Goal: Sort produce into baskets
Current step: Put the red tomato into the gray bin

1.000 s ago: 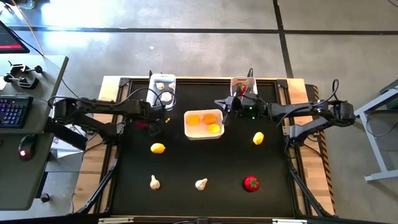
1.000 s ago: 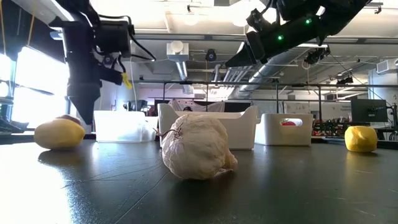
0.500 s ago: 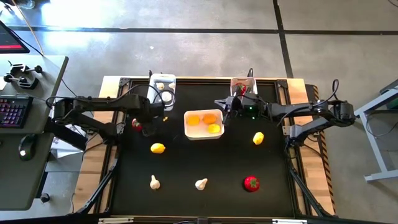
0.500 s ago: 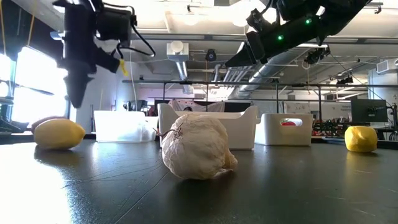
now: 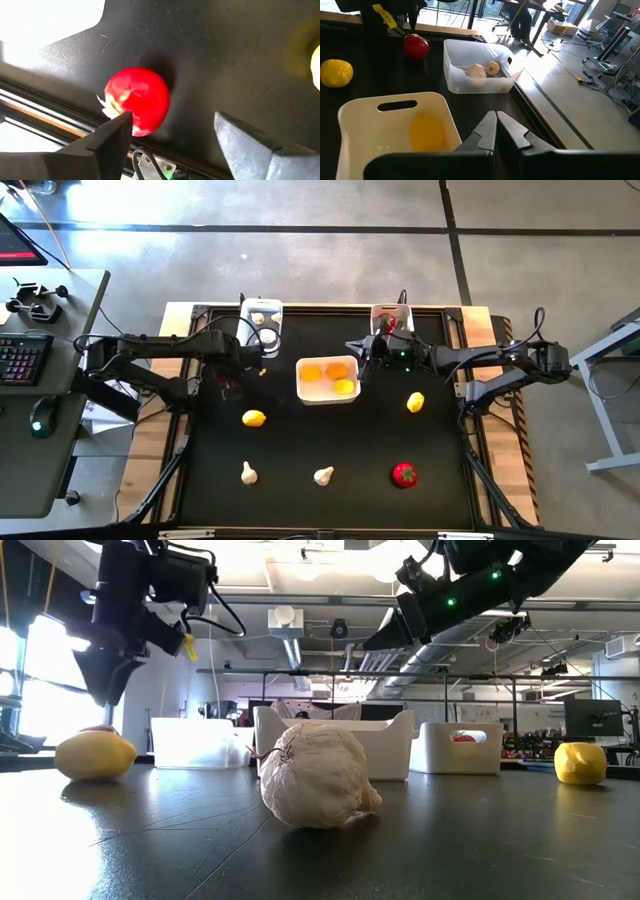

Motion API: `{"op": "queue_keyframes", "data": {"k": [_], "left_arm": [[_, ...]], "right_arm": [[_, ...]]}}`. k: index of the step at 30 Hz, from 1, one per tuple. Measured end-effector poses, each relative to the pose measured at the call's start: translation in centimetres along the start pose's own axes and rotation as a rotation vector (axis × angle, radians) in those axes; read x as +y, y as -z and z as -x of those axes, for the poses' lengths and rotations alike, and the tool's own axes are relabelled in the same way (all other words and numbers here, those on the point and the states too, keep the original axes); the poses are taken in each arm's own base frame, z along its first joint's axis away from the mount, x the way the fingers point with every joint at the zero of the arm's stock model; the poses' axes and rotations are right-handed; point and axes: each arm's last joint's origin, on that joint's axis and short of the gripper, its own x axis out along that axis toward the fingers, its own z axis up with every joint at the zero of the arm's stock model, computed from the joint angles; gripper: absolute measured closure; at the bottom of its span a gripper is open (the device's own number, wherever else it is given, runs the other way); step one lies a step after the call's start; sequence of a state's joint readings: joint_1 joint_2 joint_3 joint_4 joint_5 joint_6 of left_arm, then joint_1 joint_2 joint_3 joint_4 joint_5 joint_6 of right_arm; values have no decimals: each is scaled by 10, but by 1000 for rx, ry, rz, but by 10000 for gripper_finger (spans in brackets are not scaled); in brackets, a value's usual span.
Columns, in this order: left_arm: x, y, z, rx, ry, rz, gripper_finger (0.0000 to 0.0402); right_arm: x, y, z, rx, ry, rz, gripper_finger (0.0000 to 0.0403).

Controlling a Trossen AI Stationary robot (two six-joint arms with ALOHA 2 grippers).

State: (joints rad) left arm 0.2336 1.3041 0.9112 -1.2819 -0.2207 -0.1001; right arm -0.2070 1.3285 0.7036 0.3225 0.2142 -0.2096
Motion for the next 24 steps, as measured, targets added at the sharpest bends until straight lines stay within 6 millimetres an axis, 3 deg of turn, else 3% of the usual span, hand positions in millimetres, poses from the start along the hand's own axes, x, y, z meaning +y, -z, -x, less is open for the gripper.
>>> {"op": "queue_keyframes", "data": {"k": [5, 13, 24], "left_arm": [[3, 0, -1, 4, -3, 14, 114], [16, 0, -4, 21, -15, 93, 130], [18, 0, -4, 25, -13, -45, 147]], "right_arm": [[0, 0, 0, 0, 0, -4, 403], [0, 0, 0, 0, 0, -9, 403], [0, 0, 0, 1, 0, -9, 403]]}}
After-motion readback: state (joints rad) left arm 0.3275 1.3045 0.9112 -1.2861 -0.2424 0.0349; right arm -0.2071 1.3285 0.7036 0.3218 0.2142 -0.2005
